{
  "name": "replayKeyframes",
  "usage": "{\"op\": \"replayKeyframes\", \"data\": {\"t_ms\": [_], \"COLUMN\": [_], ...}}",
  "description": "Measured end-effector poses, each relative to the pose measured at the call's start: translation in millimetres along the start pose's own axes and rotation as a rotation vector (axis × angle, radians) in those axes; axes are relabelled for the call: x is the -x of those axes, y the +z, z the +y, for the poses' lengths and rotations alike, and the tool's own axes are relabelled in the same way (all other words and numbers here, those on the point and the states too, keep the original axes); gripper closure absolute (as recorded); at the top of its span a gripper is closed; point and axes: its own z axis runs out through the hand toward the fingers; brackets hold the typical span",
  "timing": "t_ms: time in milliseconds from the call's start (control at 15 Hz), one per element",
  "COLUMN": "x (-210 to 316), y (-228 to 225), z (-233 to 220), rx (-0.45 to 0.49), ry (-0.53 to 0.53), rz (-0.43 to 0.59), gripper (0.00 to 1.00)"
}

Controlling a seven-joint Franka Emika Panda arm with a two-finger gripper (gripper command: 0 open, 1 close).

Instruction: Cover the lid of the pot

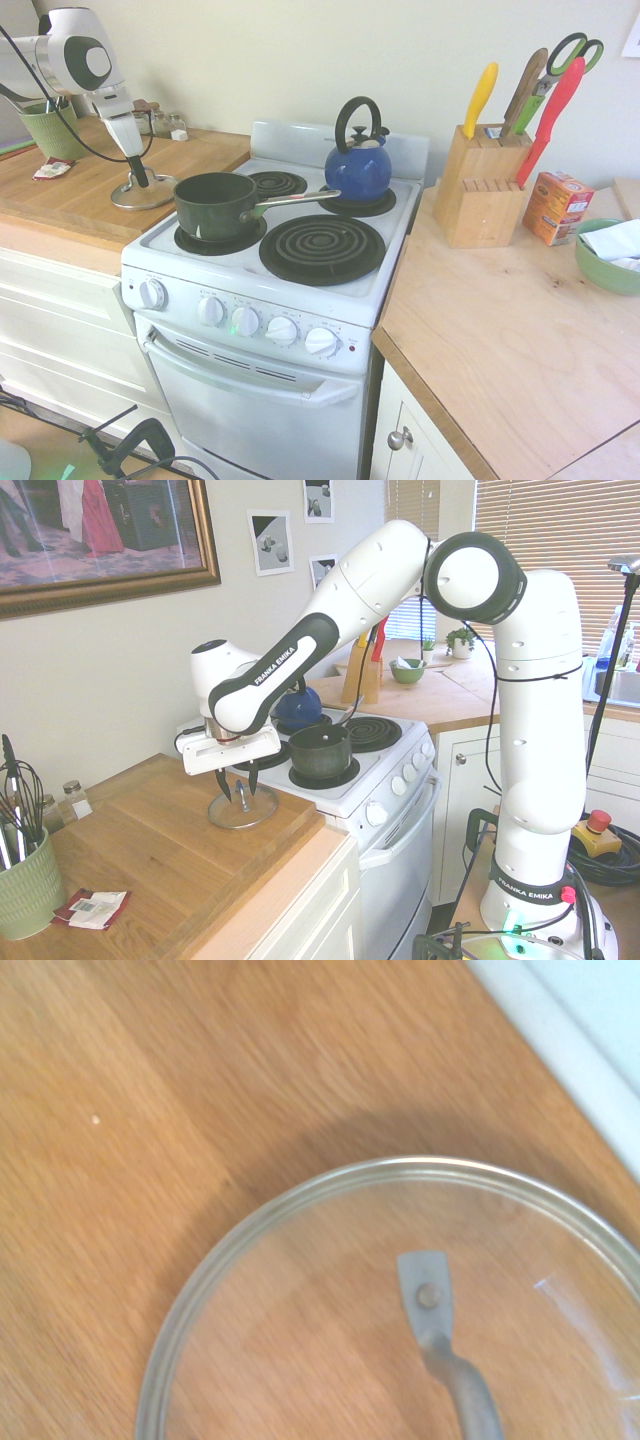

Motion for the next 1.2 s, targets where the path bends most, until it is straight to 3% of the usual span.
{"op": "replayKeyframes", "data": {"t_ms": [867,1200], "x": [-5.7,-16.6], "y": [-1.2,-50.8], "z": [-3.5,-1.3], "rx": [-0.022,-0.079], "ry": [-0.004,-0.007], "rz": [-0.014,-0.044], "gripper": [1.0,1.0]}}
